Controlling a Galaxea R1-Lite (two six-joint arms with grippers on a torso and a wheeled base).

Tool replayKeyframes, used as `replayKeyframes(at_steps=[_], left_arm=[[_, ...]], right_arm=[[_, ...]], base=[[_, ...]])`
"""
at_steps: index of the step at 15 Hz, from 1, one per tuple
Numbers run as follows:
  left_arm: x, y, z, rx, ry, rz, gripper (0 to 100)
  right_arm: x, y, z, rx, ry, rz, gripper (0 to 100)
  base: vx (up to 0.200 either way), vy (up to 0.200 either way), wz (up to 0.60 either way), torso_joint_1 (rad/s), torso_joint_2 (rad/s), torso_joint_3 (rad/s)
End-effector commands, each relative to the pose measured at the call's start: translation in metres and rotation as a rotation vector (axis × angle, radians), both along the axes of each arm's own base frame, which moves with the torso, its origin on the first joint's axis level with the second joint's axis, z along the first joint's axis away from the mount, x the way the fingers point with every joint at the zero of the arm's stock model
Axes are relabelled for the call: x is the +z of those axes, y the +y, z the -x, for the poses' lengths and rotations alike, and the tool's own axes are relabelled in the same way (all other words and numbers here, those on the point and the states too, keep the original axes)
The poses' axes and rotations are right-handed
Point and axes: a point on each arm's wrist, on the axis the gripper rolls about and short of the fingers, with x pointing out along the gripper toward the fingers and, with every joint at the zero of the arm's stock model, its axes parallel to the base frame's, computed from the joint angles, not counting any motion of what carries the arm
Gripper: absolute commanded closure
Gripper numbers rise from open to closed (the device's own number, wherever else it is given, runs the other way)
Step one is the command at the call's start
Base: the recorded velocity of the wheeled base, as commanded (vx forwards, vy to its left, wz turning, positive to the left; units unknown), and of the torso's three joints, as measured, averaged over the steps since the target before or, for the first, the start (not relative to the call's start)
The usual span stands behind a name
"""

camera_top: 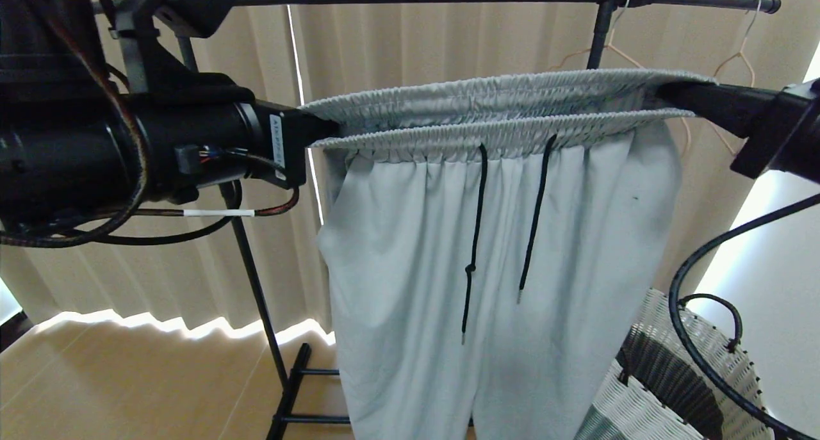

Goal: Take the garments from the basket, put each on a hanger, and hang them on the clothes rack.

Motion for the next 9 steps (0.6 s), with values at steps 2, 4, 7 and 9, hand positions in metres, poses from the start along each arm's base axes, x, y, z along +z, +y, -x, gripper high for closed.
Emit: replayKeyframes(at_steps=[2,4,7,9], left_arm=[[0.003,0.013,0.024,-0.077,-0.017,0.017,100],[0.0,0.013,0.026,-0.088,-0.014,0.011,100],[0.005,0.007,0.018,-0.077,-0.048,0.028,100],[0.011,0.005,0.013,-0.042,-0.079,0.046,100]], right_arm=[[-0.011,0.012,-0.042,-0.117,0.027,0.0,100],[-0.013,0.013,-0.045,-0.145,0.034,0.0,100],[-0.01,0.01,-0.037,-0.145,0.028,-0.003,100],[-0.007,0.006,-0.026,-0.14,0.015,-0.009,100]], base=[[0.0,0.0,0.0,0.0,0.0,0.0],[0.0,0.0,0.0,0.0,0.0,0.0],[0.0,0.0,0.0,0.0,0.0,0.0],[0.0,0.0,0.0,0.0,0.0,0.0]])
